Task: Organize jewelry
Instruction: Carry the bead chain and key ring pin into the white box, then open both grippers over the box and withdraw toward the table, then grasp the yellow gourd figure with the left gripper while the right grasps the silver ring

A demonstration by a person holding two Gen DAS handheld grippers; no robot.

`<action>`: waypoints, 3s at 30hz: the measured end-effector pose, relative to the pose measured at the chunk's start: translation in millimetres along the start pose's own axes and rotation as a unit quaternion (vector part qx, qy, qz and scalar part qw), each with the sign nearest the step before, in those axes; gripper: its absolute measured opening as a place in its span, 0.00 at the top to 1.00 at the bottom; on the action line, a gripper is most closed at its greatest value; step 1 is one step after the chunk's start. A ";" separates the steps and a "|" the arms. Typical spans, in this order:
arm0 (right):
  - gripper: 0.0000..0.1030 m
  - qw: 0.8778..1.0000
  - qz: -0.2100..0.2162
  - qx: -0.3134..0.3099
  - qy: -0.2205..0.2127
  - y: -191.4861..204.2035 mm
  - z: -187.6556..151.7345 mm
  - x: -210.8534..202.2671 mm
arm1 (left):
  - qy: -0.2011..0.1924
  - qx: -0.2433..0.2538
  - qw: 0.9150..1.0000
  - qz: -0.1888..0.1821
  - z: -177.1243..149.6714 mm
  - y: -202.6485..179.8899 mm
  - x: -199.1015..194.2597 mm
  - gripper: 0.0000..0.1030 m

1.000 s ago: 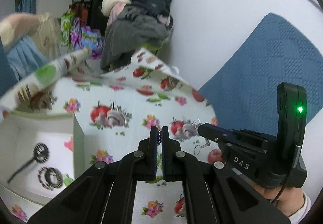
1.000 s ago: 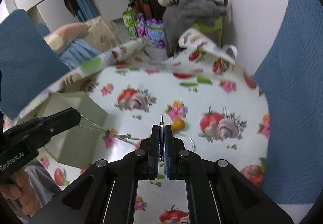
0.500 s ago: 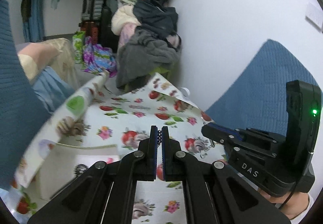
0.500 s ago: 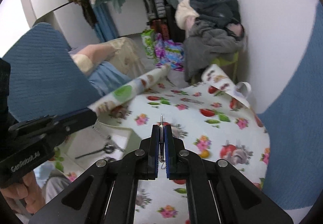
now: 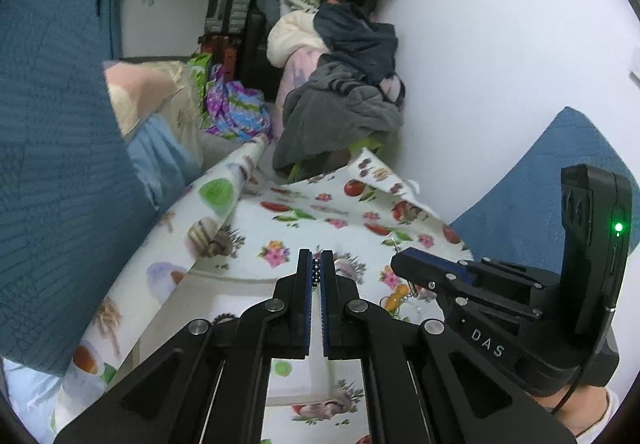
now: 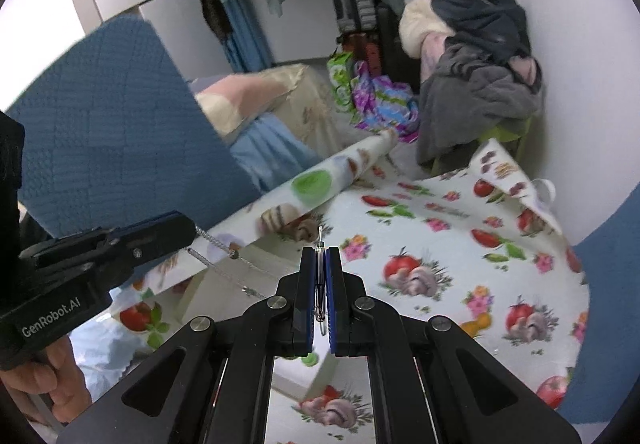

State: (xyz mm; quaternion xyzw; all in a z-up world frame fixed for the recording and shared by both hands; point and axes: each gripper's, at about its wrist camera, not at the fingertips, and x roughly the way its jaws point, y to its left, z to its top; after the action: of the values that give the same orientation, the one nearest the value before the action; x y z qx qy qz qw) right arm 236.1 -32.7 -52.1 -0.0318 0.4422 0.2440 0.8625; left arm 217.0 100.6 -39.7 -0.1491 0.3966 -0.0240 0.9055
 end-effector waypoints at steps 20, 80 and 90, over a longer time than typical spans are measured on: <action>0.98 0.994 -0.016 0.020 0.103 20.4 -84.9 121.5 | 0.084 -0.018 0.996 0.025 -93.7 90.9 78.6 0.98; 0.70 0.988 -0.107 0.109 -0.027 -173.8 -162.3 -54.2 | 0.034 0.088 0.993 -0.070 -114.0 -138.6 119.9 0.33; 0.70 0.983 -0.105 0.150 0.024 -222.4 -203.4 31.9 | 0.090 0.082 0.988 -0.095 -126.3 -134.5 215.8 0.36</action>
State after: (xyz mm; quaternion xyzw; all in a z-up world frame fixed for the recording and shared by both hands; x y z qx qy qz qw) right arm 199.7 -270.6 -236.1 0.0456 0.4889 0.0822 0.8673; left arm 283.1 -94.5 -235.3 -0.1086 0.4570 -0.1558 0.8690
